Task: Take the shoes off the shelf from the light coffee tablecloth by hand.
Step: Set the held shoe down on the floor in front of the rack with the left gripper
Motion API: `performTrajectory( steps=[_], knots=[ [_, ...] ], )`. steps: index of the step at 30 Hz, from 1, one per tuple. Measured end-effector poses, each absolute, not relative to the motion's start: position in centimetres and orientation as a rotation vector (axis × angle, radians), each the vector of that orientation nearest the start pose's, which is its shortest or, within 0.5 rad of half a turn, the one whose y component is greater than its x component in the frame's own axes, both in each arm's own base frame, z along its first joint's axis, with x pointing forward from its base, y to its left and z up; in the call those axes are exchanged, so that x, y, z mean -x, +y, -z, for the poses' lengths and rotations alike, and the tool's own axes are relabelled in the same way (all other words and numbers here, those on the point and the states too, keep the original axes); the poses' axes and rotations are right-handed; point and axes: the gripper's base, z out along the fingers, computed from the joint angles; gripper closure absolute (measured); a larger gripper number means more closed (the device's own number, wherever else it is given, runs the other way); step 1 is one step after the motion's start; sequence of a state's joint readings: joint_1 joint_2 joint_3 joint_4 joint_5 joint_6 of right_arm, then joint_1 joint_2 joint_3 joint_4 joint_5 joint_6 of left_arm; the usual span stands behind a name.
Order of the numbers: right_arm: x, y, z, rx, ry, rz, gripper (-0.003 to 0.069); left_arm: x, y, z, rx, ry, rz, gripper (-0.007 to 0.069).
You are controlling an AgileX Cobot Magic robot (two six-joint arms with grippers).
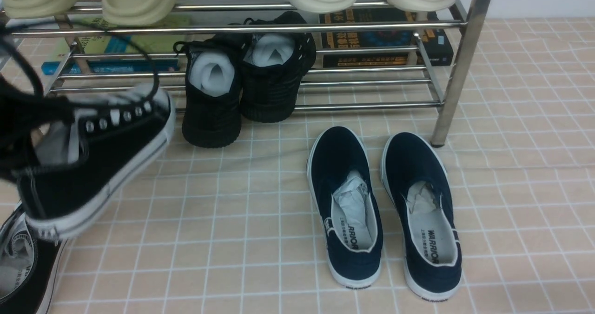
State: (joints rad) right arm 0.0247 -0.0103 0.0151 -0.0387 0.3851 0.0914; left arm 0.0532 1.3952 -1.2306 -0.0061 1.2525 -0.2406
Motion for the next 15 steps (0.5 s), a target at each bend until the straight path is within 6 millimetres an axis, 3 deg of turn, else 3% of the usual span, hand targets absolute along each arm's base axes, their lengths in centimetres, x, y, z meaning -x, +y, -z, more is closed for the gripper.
performTrajectory(
  steps=[5,15],
  knots=[
    [-5.2,0.0,-17.4,-0.032,1.873,-0.037,0.0419,-24.6,1.3,-29.3,0.594,2.887,0.052,0.0604],
    [-5.2,0.0,-17.4,-0.032,1.873,-0.037,0.0419,-24.4,1.2,-25.1,0.795,2.762,0.098,0.0604]
  ],
)
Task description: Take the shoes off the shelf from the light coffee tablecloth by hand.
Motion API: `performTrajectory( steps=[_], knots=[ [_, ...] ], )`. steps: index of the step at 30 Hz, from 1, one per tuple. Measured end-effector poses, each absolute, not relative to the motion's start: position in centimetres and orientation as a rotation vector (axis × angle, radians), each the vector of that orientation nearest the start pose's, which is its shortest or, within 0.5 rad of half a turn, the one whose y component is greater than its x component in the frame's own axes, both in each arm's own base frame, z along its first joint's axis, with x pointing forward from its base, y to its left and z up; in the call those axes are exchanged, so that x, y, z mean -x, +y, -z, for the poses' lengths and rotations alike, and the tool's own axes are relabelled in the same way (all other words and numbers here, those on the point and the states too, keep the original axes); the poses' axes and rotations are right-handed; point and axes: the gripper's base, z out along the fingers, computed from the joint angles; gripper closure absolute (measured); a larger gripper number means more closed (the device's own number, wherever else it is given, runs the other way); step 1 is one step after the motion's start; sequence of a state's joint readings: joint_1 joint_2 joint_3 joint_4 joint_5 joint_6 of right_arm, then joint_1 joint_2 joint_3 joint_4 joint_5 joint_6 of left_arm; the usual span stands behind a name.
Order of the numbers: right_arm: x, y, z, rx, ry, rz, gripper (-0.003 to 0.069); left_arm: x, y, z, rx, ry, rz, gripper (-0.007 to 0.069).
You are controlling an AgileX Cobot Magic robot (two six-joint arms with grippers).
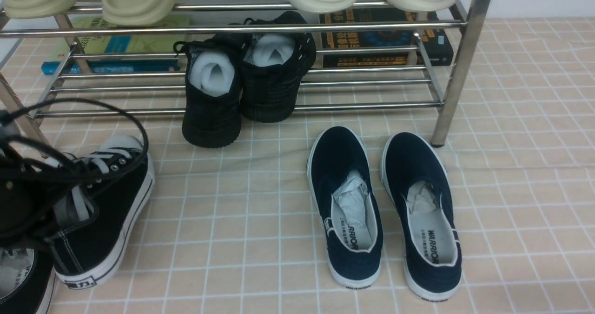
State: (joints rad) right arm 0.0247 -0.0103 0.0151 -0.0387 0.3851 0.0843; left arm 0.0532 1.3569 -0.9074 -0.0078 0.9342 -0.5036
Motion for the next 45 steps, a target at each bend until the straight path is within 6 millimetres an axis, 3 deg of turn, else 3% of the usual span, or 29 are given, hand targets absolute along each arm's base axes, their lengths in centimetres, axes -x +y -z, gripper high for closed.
performTrajectory(
  steps=[5,16,21,29,32,36,40,42,45],
  knots=[
    [-5.2,0.0,-17.4,-0.030,1.873,-0.035,0.0419,-24.2,1.2,-23.9,0.828,2.737,0.108,0.0604],
    [-5.2,0.0,-17.4,-0.030,1.873,-0.035,0.0419,-24.3,1.3,-23.9,0.817,2.723,0.096,0.0578],
    [-5.2,0.0,-17.4,-0.030,1.873,-0.035,0.0419,-24.3,1.4,-23.9,0.810,2.720,0.089,0.0498],
    [-5.2,0.0,-17.4,-0.030,1.873,-0.035,0.0419,-24.3,1.6,-24.1,0.740,2.723,0.046,0.0306],
    [-5.2,0.0,-17.4,-0.030,1.873,-0.035,0.0419,-24.3,1.7,-25.3,0.658,2.746,0.024,0.0281],
    [-5.2,0.0,-17.4,-0.030,1.873,-0.035,0.0419,-24.0,1.7,-28.6,0.535,2.758,0.001,0.0307],
    [-5.2,0.0,-17.4,-0.030,1.873,-0.035,0.0419,-23.2,1.7,-32.4,0.453,2.698,-0.002,0.0389],
    [-5.2,0.0,-17.4,-0.029,1.873,-0.035,0.0419,-21.8,1.6,-35.5,0.421,2.601,0.000,0.0474],
    [-5.2,0.0,-17.4,-0.029,1.873,-0.035,0.0419,-19.7,1.5,-37.6,0.404,2.511,0.008,0.0568]
  ],
)
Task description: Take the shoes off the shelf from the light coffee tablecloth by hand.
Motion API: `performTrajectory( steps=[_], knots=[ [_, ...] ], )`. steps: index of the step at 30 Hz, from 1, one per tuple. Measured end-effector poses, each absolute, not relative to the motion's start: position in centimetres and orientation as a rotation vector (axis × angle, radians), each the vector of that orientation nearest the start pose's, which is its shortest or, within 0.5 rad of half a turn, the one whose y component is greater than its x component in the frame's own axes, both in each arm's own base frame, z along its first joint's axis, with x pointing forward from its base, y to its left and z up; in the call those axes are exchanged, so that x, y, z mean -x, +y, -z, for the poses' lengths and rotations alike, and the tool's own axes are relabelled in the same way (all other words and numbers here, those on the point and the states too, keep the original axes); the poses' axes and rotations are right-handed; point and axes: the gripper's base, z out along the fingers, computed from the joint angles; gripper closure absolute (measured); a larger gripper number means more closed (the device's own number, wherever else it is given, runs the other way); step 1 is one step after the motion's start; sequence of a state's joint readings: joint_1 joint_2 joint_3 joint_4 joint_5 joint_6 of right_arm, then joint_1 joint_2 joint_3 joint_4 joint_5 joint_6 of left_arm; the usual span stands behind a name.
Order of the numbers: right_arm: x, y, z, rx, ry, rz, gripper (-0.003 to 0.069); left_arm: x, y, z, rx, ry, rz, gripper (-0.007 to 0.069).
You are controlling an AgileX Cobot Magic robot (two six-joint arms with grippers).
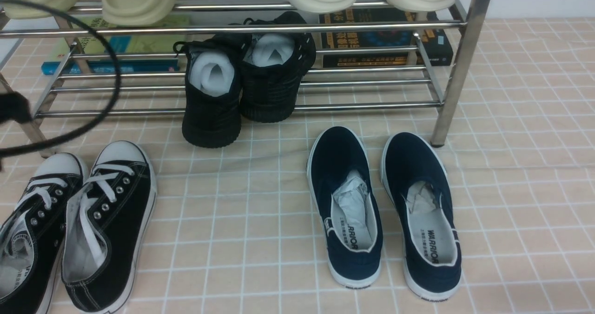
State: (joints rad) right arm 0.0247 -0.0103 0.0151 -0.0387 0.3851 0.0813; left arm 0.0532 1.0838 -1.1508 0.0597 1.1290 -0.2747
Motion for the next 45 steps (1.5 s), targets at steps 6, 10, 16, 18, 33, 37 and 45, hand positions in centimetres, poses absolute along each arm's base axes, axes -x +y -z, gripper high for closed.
performTrajectory(
  steps=[6,10,16,18,33,37,45],
  knots=[
    [-5.2,0.0,-17.4,-0.029,1.873,-0.035,0.0419,-13.9,0.9,-39.2,0.257,2.403,0.027,0.0623],
    [-5.2,0.0,-17.4,-0.029,1.873,-0.035,0.0419,-10.4,0.0,-37.6,0.114,2.314,0.087,0.0623],
    [-5.2,0.0,-17.4,-0.029,1.873,-0.035,0.0419,-5.4,-1.7,-33.0,-0.009,2.031,0.232,0.0623],
    [-5.2,0.0,-17.4,-0.029,1.873,-0.035,0.0419,-4.5,-1.9,-32.2,-0.001,1.950,0.259,0.0621],
    [-5.2,0.0,-17.4,-0.029,1.873,-0.034,0.0419,-3.3,-1.7,-28.0,0.020,1.822,0.239,0.0605],
    [-5.2,0.0,-17.4,-0.029,1.873,-0.034,0.0419,-3.4,-1.3,-28.0,0.001,1.818,0.157,0.0603],
    [-5.2,0.0,-17.4,-0.029,1.873,-0.034,0.0419,-3.6,-0.5,-27.8,-0.033,1.801,0.011,0.0592]
  ],
)
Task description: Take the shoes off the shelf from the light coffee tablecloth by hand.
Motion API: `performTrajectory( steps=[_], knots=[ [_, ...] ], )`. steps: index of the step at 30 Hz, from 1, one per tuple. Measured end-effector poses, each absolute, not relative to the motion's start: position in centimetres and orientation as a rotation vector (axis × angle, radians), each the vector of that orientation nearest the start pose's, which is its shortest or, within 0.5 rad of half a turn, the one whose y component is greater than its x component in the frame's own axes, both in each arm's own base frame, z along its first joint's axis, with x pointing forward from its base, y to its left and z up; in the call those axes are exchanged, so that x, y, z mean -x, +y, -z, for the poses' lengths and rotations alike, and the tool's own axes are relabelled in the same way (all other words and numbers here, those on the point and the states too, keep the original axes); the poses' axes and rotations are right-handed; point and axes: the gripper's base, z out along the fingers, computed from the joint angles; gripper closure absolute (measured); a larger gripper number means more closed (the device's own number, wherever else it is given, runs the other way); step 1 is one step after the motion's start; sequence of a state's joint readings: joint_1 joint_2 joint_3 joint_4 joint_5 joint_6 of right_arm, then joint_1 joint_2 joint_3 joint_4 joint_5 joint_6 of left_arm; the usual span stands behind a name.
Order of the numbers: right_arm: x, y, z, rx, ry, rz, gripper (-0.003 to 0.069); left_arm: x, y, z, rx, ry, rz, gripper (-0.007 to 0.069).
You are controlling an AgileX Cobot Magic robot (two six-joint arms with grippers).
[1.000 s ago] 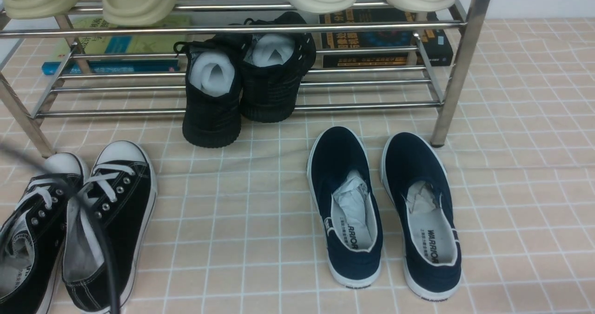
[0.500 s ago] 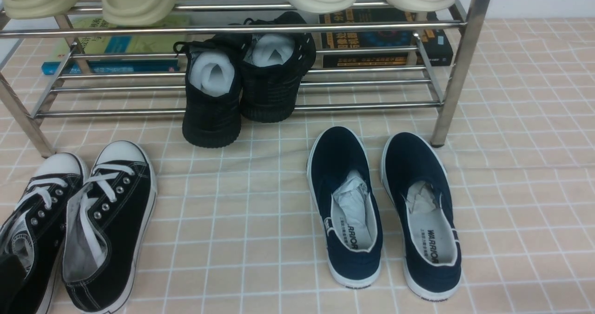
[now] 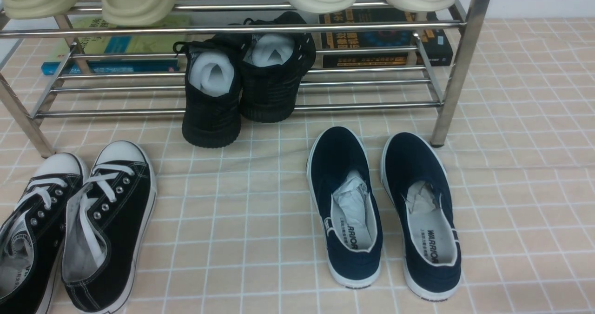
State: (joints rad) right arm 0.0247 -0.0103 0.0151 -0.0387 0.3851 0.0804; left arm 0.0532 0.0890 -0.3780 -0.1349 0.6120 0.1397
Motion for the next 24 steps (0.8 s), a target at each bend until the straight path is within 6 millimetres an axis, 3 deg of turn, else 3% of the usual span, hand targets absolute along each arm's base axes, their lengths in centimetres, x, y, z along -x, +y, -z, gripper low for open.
performTrajectory(
  steps=[5,9,14,20,24],
  knots=[
    [-5.2,0.0,-17.4,-0.029,1.873,-0.034,0.0419,-4.3,-0.3,-25.7,-0.023,1.776,-0.011,0.0590],
    [-5.2,0.0,-17.4,-0.029,1.873,-0.034,0.0419,-5.0,0.2,-21.8,0.038,1.703,-0.028,0.0584],
    [-5.2,0.0,-17.4,-0.029,1.873,-0.034,0.0419,-5.4,0.6,-18.3,0.166,1.770,0.007,0.0581],
    [-5.2,0.0,-17.4,-0.029,1.873,-0.034,0.0419,-5.3,0.8,-17.3,0.259,1.830,0.034,0.0576],
    [-5.2,0.0,-17.4,-0.029,1.873,-0.034,0.0419,-5.2,0.7,-17.2,0.190,1.855,0.021,0.0573]
  ],
)
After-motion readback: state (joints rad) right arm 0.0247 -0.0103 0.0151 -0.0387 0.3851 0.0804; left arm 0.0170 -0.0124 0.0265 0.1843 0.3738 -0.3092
